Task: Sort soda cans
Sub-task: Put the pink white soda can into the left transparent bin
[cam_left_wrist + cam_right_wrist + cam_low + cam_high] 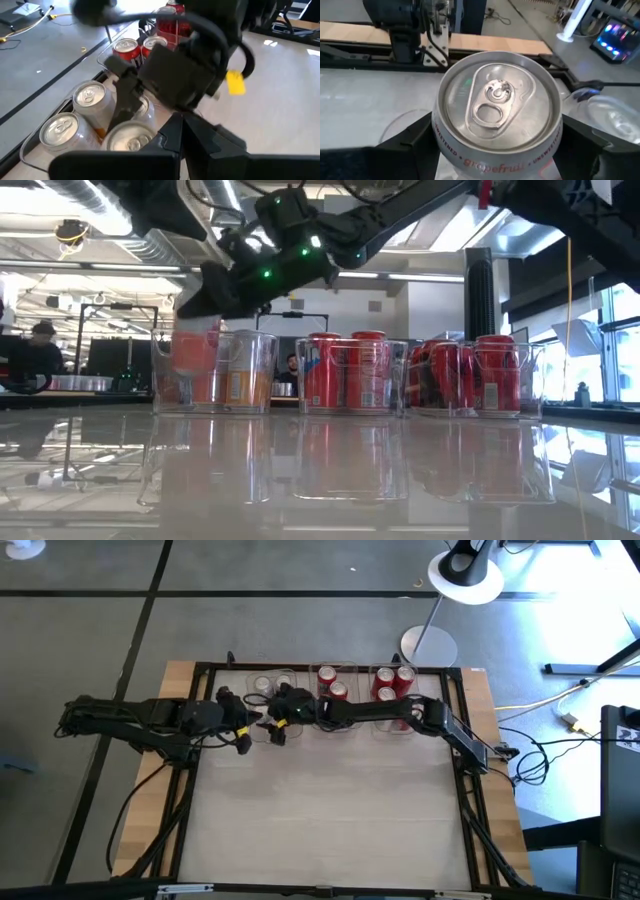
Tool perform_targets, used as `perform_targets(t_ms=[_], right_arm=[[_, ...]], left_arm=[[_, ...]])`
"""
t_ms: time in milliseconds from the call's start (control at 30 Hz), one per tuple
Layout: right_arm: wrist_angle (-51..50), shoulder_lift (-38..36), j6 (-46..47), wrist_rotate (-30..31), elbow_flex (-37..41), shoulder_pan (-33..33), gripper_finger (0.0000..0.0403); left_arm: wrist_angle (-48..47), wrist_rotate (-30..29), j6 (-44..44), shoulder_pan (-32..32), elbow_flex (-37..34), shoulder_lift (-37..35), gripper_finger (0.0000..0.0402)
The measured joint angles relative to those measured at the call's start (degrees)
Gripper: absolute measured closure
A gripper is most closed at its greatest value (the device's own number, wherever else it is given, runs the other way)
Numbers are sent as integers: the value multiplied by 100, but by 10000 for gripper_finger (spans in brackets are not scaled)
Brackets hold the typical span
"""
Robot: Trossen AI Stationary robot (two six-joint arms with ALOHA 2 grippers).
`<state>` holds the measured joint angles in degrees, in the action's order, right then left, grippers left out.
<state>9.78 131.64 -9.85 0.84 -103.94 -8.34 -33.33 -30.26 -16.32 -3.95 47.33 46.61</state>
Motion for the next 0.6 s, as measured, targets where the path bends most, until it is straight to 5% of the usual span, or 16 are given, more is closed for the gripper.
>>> perform_targets(t_ms=[600], right_arm=[[-194, 240, 190, 1, -23, 7, 98]], left_arm=[[99, -11, 22, -2, -2, 278, 398]])
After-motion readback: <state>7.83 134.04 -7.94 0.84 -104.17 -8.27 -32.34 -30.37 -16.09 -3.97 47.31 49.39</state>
